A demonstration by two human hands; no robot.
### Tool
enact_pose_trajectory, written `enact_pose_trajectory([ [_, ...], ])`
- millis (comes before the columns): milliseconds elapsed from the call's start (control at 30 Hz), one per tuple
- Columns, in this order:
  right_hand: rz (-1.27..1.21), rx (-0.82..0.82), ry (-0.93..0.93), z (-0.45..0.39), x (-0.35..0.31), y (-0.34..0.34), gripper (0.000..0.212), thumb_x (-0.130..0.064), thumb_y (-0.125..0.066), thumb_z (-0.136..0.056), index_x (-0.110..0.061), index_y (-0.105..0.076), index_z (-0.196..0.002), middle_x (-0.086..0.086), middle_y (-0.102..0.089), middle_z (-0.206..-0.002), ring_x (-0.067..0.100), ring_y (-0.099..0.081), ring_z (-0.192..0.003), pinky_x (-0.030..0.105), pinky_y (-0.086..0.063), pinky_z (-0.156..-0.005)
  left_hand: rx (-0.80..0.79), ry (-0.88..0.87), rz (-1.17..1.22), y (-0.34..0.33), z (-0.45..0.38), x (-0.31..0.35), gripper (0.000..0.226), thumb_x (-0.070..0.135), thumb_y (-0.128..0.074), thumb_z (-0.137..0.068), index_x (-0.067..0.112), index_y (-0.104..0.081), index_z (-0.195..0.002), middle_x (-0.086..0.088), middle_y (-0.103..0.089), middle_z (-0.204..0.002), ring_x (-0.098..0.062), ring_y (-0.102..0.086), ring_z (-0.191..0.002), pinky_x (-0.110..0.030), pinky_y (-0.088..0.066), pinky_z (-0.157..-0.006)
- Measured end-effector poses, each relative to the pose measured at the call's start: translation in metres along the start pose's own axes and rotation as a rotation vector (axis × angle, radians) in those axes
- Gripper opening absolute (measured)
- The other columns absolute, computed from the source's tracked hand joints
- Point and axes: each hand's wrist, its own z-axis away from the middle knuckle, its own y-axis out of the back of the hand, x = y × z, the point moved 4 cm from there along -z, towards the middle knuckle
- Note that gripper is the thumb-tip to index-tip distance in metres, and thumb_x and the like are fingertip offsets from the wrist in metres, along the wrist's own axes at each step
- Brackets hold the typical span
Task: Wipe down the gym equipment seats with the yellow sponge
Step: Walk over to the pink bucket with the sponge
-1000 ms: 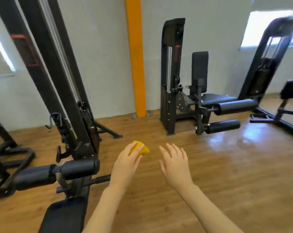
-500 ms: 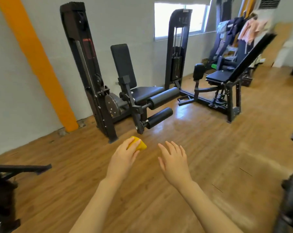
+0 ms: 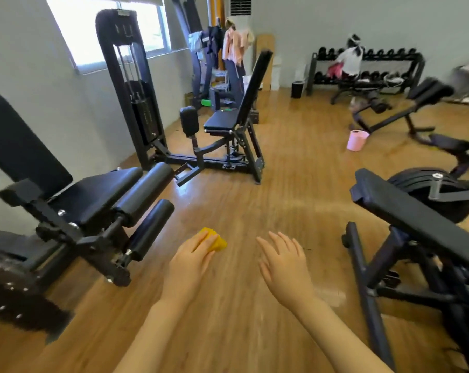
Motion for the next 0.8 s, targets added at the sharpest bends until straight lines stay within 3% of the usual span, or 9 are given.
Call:
enact_pose_trajectory([
  [100, 0.037, 0.018, -0.078, -0.045, 0.045, -0.026, 0.043, -0.031, -0.062, -0.082, -0.021, -0.062, -0.124, 0.011, -0.063, -0.124, 0.032, -0.058, -0.117, 0.050, -0.046, -0.097, -0.048, -0.055, 0.069, -0.044, -0.072, -0.008, 0.032, 0.032, -0.047, -0.100, 0.024, -0.061, -0.127, 0.009, -0.054, -0.136, -0.014, -0.052, -0.124, -0.036, -0.043, -0.105],
  [167, 0.061, 0.040, -0.094, -0.082, 0.073, -0.046, 0.046, -0.028, -0.072, -0.081, -0.019, -0.062, -0.124, 0.012, -0.062, -0.125, 0.032, -0.057, -0.118, 0.051, -0.046, -0.097, -0.091, -0.039, 0.112, -0.072, -0.121, -0.012, 0.036, 0.034, -0.041, -0.101, 0.026, -0.058, -0.131, 0.014, -0.045, -0.142, -0.005, -0.038, -0.132, -0.029, -0.031, -0.113],
  [267, 0.093, 0.080, -0.100, -0.154, 0.117, -0.071, 0.049, -0.027, -0.075, -0.079, -0.018, -0.062, -0.125, 0.012, -0.063, -0.125, 0.033, -0.057, -0.118, 0.052, -0.046, -0.097, -0.047, -0.099, 0.204, -0.106, -0.200, -0.016, 0.024, 0.024, -0.051, -0.100, 0.024, -0.066, -0.119, 0.017, -0.059, -0.125, 0.005, -0.044, -0.124, -0.018, -0.031, -0.109],
  [333, 0.093, 0.076, -0.118, -0.205, 0.148, -0.089, 0.048, -0.027, -0.075, -0.079, -0.017, -0.062, -0.125, 0.013, -0.063, -0.124, 0.033, -0.057, -0.118, 0.052, -0.045, -0.096, -0.049, -0.150, 0.176, -0.133, -0.255, -0.023, 0.027, 0.030, -0.046, -0.100, 0.022, -0.067, -0.115, 0.012, -0.061, -0.120, -0.002, -0.050, -0.119, -0.017, -0.033, -0.107],
  [500, 0.085, 0.038, -0.132, -0.312, 0.216, -0.129, 0.048, -0.026, -0.075, -0.080, -0.017, -0.062, -0.125, 0.014, -0.063, -0.123, 0.034, -0.058, -0.117, 0.053, -0.046, -0.096, -0.084, -0.142, 0.163, -0.206, -0.377, -0.050, 0.039, 0.037, -0.041, -0.099, 0.018, -0.064, -0.123, -0.002, -0.061, -0.126, -0.018, -0.056, -0.118, -0.038, -0.047, -0.101],
  [800, 0.105, 0.001, -0.221, -0.457, 0.353, -0.197, 0.046, -0.028, -0.066, -0.086, -0.019, -0.057, -0.131, 0.013, -0.058, -0.131, 0.033, -0.051, -0.125, 0.051, -0.039, -0.103, -0.135, -0.209, 0.137, -0.319, -0.576, -0.064, 0.035, 0.022, -0.058, -0.092, 0.015, -0.063, -0.126, -0.009, -0.060, -0.129, -0.025, -0.059, -0.115, -0.036, -0.048, -0.097],
])
